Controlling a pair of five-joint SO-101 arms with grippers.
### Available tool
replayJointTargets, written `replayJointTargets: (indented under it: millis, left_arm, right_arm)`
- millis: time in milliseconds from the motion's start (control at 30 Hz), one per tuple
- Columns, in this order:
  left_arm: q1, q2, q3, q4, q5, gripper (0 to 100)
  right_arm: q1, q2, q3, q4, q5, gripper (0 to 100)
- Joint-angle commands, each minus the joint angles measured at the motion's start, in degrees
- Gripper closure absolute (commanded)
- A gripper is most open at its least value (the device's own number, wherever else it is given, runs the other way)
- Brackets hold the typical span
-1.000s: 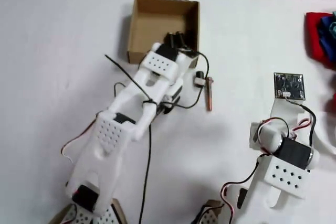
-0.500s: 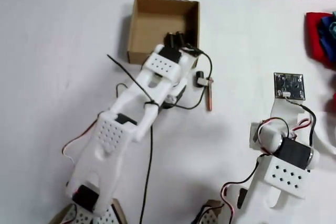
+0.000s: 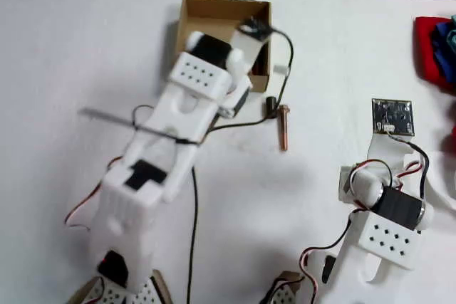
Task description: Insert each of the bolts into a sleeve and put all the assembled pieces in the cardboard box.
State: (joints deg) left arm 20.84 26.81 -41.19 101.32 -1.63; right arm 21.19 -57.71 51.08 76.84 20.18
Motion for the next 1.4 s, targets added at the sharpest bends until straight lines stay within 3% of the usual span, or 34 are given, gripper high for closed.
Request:
replayJointTargets:
  millis: [0,67,133,367,533,633,833,933,1067,1367]
  left_arm:
    - [0.79,-17.41,6.64,0.97,0.44,97]
    - [1.93,-23.65,14.11,-0.53,0.62,97]
    - [2.46,-29.89,23.16,-6.95,1.23,97]
    - [0.97,-53.63,57.36,-45.8,12.66,97]
    - [-0.09,-66.2,78.2,-71.03,19.16,97]
    - [-0.88,-71.82,84.53,-80.44,24.88,97]
    - [-0.97,-74.29,86.46,-82.37,27.6,97]
    - [-0.88,-74.2,85.14,-81.93,27.69,97]
    - [-0.7,-74.2,80.92,-81.93,27.52,97]
    - [1.05,-74.11,79.16,-81.93,27.69,97]
  right_arm:
    - [0.04,-1.27,-0.35,-0.84,-0.35,97.5]
    - [-0.57,-1.27,-0.35,-0.84,-0.35,97.5]
    - [-3.56,-1.27,-0.26,-0.66,-0.35,97.5]
    - [-17.27,-1.27,1.85,-3.82,-0.44,97.5]
    - [-25.45,-0.75,7.21,-21.93,-0.53,97.5]
    - [-30.29,-0.75,13.1,-35.65,-4.4,97.5]
    - [-35.3,-0.75,23.91,-64.57,-21.19,97.5]
    - [-37.76,-0.75,27.69,-72.48,-20.48,97.5]
    - [-38.73,-0.75,31.12,-76.62,-17.14,97.5]
    - [-40.4,-0.75,38.42,-87.78,-17.14,97.5]
